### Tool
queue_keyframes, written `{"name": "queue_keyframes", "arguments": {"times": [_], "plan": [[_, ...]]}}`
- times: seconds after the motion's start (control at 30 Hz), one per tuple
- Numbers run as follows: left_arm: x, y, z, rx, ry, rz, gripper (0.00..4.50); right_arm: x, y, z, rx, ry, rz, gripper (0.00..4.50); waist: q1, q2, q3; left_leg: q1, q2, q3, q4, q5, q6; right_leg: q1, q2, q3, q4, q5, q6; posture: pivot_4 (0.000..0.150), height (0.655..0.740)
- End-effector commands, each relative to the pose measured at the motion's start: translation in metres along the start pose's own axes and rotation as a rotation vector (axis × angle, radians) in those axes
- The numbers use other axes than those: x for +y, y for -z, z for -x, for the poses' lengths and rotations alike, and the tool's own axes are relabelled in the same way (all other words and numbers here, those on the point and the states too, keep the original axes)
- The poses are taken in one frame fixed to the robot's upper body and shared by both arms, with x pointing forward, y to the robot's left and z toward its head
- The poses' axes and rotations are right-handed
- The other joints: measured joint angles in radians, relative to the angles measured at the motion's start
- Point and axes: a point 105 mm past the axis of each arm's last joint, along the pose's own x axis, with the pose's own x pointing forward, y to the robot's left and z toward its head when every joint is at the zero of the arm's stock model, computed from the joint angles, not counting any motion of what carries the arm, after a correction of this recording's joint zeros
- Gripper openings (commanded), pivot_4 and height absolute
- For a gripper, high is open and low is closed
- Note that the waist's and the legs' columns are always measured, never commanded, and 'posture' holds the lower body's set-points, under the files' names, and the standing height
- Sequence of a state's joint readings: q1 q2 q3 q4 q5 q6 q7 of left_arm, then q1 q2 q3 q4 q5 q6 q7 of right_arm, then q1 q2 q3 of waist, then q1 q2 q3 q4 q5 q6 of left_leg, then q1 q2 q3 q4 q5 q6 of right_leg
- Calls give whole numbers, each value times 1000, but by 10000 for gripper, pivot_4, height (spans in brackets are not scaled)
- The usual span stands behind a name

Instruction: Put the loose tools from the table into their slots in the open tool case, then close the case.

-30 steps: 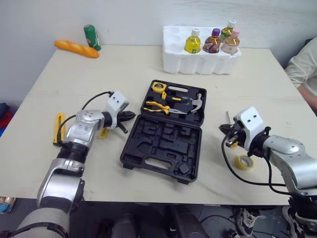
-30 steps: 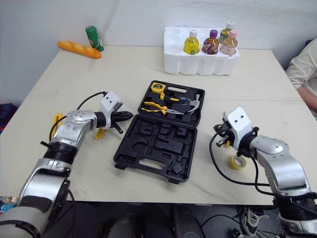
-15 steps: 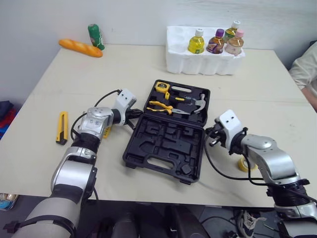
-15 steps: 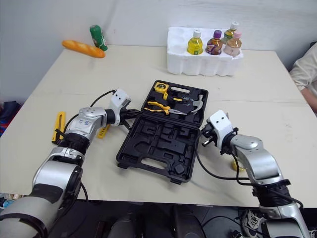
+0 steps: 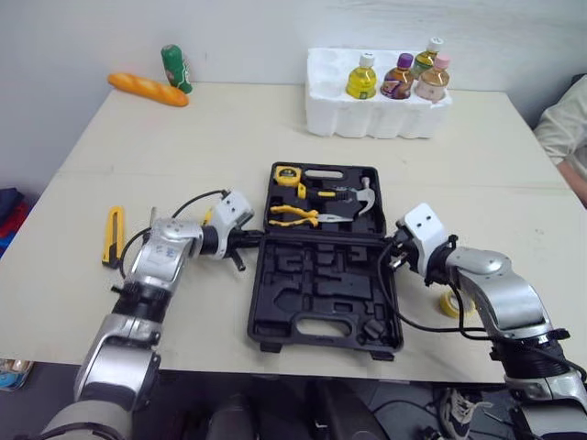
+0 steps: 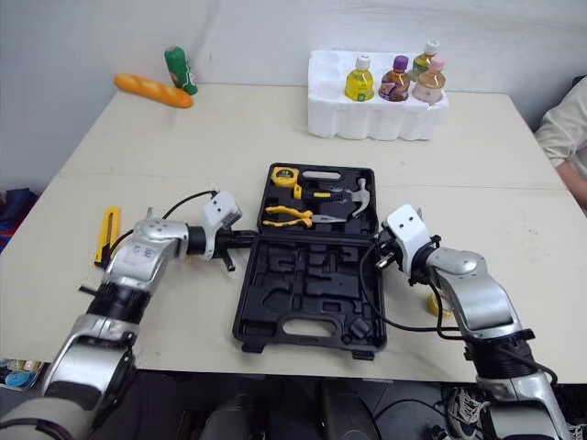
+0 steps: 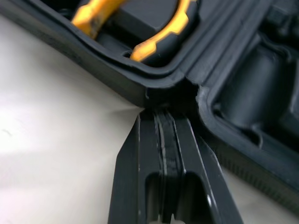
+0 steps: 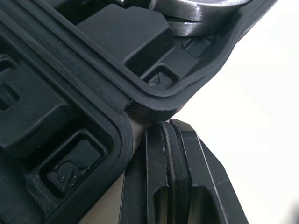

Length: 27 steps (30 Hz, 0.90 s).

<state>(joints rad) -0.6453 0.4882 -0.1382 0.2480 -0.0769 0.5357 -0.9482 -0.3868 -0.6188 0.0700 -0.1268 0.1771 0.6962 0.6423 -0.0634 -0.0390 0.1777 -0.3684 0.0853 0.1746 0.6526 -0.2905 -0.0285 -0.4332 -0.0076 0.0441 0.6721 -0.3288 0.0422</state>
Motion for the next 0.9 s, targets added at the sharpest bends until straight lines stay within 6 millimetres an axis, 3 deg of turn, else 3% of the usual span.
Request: {"name": "queue_keyframes", "arguments": {"times": [0.03,0.23,0.4,0.47,0.57,0.67,0.73,0.83,0.9], "plan": [[-38,-2,-14,-11,146,-11,0,35,-35,5,-145,-151,85,499,1,0,0,0,0,0,1,0,0,0,0,0,1,0,0,1500,7339],[-31,10,-7,13,68,17,0,36,-23,8,-106,-148,92,499,0,0,0,1,0,-1,1,0,0,1,0,0,1,0,0,1500,7339],[-15,15,15,-24,-36,78,0,11,-12,26,-42,-38,179,499,2,0,0,1,0,-1,1,0,0,1,0,0,1,0,0,1500,7339],[-17,15,39,-72,-43,80,0,-7,-15,45,-32,21,197,499,-4,0,0,1,0,-1,0,0,0,1,0,1,0,0,0,1500,7339],[-34,22,84,-133,6,82,0,-25,-12,76,-15,74,181,499,-18,0,0,1,0,-1,-2,0,0,0,0,1,0,-1,0,1500,7339],[-38,45,133,-131,-34,203,0,-31,-8,112,-24,41,115,499,-18,0,0,0,1,-4,-2,0,0,1,0,-1,-1,-1,-1,1500,7339],[-38,52,154,-155,-64,276,0,-33,-6,127,-38,23,71,499,-18,0,0,2,0,-6,-2,0,0,4,-1,-2,-2,-1,-1,1500,7339],[-35,81,200,-136,-202,409,9370,-52,15,166,40,49,7,0,-19,0,0,2,-1,-8,-3,-2,5,7,-2,-4,-7,-1,-1,1500,7339],[-29,99,225,-72,-335,420,17489,-67,23,184,55,99,-53,6618,-19,-1,0,3,-2,-9,-5,-3,7,8,-3,-6,-11,-1,-1,1500,7339]]}}
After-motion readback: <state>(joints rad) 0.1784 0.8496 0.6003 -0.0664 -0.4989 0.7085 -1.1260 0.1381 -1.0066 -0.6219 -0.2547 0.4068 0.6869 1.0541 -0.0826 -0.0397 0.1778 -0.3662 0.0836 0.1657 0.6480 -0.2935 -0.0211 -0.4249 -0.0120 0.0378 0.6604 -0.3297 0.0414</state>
